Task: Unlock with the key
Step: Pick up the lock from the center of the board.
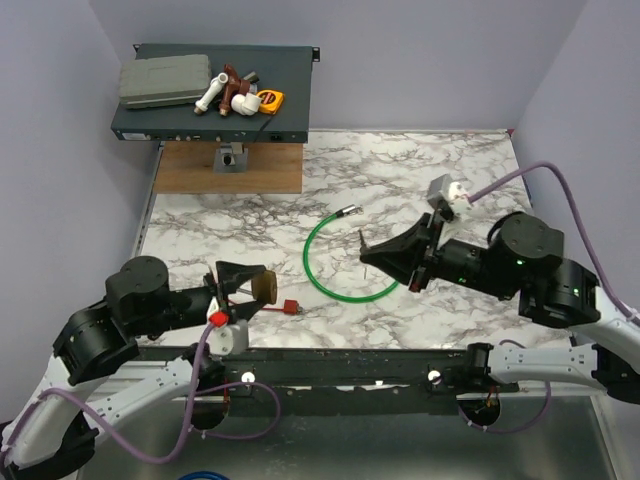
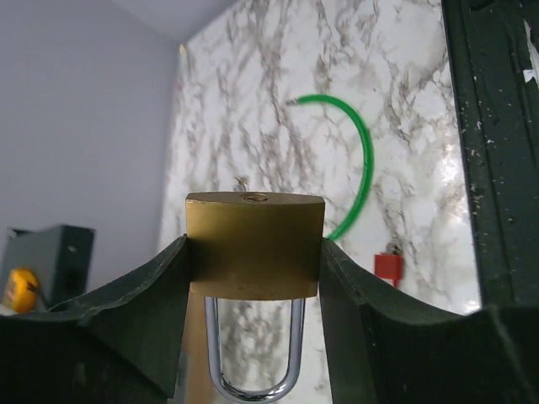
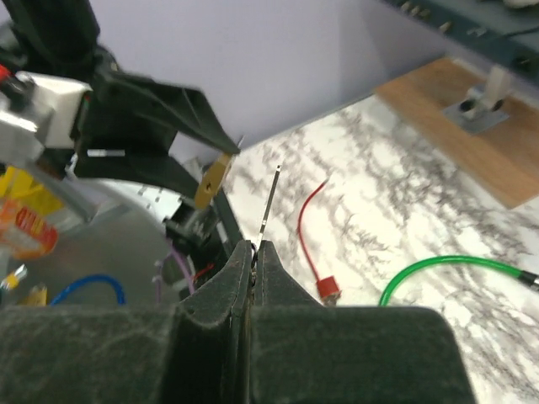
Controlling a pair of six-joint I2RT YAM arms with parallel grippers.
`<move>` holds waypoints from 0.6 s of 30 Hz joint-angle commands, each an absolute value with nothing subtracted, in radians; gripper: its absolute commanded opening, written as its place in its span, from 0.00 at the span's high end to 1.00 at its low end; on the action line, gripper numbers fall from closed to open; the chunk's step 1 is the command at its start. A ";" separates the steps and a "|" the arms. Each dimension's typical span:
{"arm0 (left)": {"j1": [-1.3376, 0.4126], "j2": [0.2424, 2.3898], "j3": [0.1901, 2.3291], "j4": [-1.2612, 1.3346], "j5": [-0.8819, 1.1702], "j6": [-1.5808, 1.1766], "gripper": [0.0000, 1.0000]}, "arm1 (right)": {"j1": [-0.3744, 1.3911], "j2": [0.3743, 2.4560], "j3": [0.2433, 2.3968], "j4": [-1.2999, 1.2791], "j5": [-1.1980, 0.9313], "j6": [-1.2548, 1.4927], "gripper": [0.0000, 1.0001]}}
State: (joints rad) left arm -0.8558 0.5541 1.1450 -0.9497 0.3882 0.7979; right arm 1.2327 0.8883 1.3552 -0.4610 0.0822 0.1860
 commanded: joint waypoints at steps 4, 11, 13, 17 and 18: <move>-0.864 0.483 1.171 -0.873 0.654 1.263 1.00 | 1.229 1.103 1.469 -0.693 -0.259 0.188 0.99; -0.863 0.464 1.161 -0.865 0.662 1.390 1.00 | 1.229 1.262 1.620 -0.914 -0.404 0.157 0.99; -0.864 0.450 1.142 -0.817 0.674 1.383 1.00 | 1.228 1.280 1.648 -0.962 -0.413 0.144 0.99; -0.864 0.427 1.113 -0.774 0.711 1.410 1.00 | 1.228 1.257 1.661 -0.976 -0.378 0.124 0.99; -0.863 0.417 1.101 -0.761 0.719 1.427 1.00 | 1.229 1.249 1.663 -0.977 -0.366 0.117 0.99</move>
State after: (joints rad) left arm -0.8597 0.4564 1.1259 -0.8982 0.6270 1.3300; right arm 1.2301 1.2816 1.6230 -0.8993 -0.3492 0.1547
